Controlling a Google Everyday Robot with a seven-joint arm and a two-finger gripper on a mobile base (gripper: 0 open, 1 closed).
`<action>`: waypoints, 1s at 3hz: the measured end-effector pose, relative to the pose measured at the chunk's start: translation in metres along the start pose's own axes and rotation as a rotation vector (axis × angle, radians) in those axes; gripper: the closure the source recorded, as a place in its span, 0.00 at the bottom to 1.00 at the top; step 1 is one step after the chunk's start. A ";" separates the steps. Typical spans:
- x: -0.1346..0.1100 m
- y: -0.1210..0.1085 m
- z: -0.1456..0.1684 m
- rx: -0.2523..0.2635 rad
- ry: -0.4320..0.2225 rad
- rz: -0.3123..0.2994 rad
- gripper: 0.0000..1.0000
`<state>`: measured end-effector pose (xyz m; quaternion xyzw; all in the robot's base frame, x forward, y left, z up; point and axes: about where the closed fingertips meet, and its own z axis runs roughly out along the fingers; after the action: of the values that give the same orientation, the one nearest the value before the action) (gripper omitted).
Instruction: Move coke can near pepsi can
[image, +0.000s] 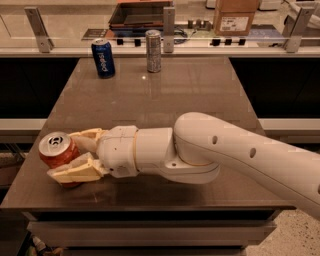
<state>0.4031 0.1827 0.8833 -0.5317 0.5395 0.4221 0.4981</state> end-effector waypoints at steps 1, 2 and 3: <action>-0.002 -0.001 0.001 -0.003 0.009 0.006 1.00; -0.011 -0.016 -0.006 0.021 0.028 0.033 1.00; -0.026 -0.046 -0.020 0.088 0.054 0.075 1.00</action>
Offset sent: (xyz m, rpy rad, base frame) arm 0.0478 -0.0252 0.0329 -0.0502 0.0899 -0.0983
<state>0.4451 0.1633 0.9154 -0.4997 0.5903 0.4019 0.4901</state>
